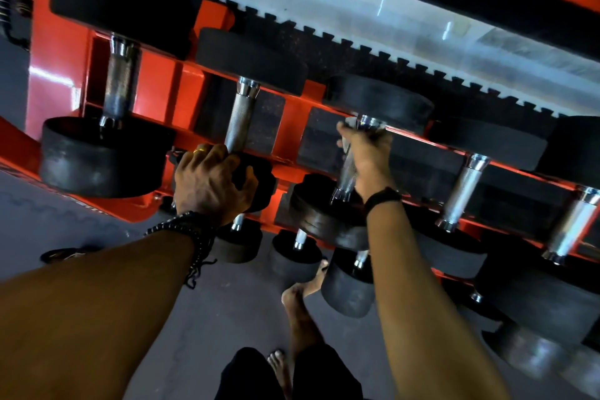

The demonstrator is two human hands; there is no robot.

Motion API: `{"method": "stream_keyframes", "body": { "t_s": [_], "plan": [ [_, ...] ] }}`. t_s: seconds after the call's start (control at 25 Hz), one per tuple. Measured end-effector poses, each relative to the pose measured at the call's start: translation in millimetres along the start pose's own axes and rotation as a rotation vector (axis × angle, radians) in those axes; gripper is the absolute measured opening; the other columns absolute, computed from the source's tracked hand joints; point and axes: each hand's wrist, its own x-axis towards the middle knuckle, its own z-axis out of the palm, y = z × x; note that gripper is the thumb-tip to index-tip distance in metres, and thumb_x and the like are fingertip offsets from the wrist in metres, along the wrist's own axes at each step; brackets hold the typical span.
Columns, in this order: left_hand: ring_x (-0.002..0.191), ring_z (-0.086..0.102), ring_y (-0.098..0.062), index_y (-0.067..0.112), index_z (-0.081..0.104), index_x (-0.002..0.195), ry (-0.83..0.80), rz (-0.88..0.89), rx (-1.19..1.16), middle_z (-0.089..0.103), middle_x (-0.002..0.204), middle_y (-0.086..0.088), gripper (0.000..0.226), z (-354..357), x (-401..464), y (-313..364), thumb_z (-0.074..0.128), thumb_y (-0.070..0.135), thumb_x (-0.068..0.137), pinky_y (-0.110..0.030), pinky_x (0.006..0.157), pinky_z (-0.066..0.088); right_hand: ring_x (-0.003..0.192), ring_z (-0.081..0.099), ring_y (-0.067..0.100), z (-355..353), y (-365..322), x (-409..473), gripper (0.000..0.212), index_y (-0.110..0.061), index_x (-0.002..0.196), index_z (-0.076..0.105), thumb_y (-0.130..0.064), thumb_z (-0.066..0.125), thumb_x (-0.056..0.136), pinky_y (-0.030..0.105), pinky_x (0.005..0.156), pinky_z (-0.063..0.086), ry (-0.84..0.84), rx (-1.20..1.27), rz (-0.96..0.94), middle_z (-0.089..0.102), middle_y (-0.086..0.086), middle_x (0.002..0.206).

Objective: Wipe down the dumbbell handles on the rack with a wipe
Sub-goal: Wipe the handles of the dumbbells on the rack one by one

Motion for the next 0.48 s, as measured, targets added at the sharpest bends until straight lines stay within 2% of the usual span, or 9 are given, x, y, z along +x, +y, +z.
{"method": "stream_keyframes", "body": {
  "t_s": [0.08, 0.12, 0.2, 0.24, 0.32, 0.4, 0.48],
  "plan": [
    [0.07, 0.057, -0.036, 0.008, 0.069, 0.07, 0.008, -0.002, 0.015, 0.061, 0.072, -0.011, 0.035, -1, 0, 0, 0.055, 0.037, 0.084, -0.041, 0.063, 0.047, 0.077, 0.061, 0.021, -8, -4, -3, 0.027, -0.008, 0.088, 0.056, -0.016, 0.08, 0.078, 0.031, 0.079, 0.051, 0.012, 0.061, 0.018, 0.063, 0.006, 0.081],
    [0.07, 0.057, -0.036, 0.008, 0.069, 0.07, 0.0, -0.005, 0.02, 0.061, 0.072, -0.011, 0.035, -1, 0, 0, 0.055, 0.037, 0.084, -0.041, 0.063, 0.046, 0.084, 0.063, 0.021, -8, 0, -9, 0.025, -0.011, 0.089, 0.057, -0.019, 0.078, 0.079, 0.032, 0.083, 0.051, 0.068, 0.012, -0.054, 0.065, 0.003, 0.086],
    [0.071, 0.057, -0.036, 0.008, 0.068, 0.07, -0.002, -0.006, 0.023, 0.06, 0.073, -0.011, 0.035, -2, 1, -2, 0.055, 0.037, 0.084, -0.04, 0.063, 0.046, 0.097, 0.065, 0.024, -1, 6, -24, 0.029, -0.006, 0.106, 0.061, -0.025, 0.07, 0.085, 0.033, 0.091, 0.051, 0.171, 0.042, -0.093, 0.069, 0.007, 0.102],
    [0.071, 0.057, -0.036, 0.008, 0.068, 0.07, -0.001, -0.004, 0.02, 0.061, 0.073, -0.011, 0.035, -2, 1, -1, 0.055, 0.037, 0.084, -0.04, 0.064, 0.047, 0.1, 0.064, 0.027, 0, 5, -22, 0.026, -0.004, 0.107, 0.061, -0.022, 0.067, 0.089, 0.035, 0.094, 0.05, 0.218, 0.084, -0.064, 0.068, 0.012, 0.106],
    [0.071, 0.057, -0.036, 0.009, 0.068, 0.069, 0.013, 0.003, 0.012, 0.061, 0.073, -0.011, 0.035, -2, 0, 1, 0.054, 0.037, 0.084, -0.04, 0.064, 0.047, 0.097, 0.061, 0.027, -6, -3, -13, 0.006, -0.009, 0.094, 0.055, -0.006, 0.061, 0.092, 0.037, 0.101, 0.047, 0.214, 0.114, -0.03, 0.065, 0.013, 0.099],
    [0.071, 0.057, -0.036, 0.009, 0.068, 0.068, 0.005, 0.001, 0.004, 0.06, 0.072, -0.011, 0.036, -2, 1, 0, 0.053, 0.038, 0.085, -0.04, 0.064, 0.047, 0.094, 0.06, 0.017, -15, 0, -15, 0.014, -0.013, 0.093, 0.057, 0.001, 0.058, 0.092, 0.031, 0.098, 0.048, 0.203, 0.148, -0.059, 0.064, 0.005, 0.095],
    [0.07, 0.057, -0.036, 0.009, 0.067, 0.067, -0.015, -0.009, 0.001, 0.058, 0.07, -0.01, 0.036, -3, 2, 0, 0.053, 0.037, 0.084, -0.04, 0.064, 0.045, 0.078, 0.06, 0.003, -23, 16, -24, 0.023, -0.01, 0.081, 0.064, 0.01, 0.058, 0.088, 0.02, 0.081, 0.052, 0.25, 0.114, -0.217, 0.062, 0.003, 0.079]
  ]
}}
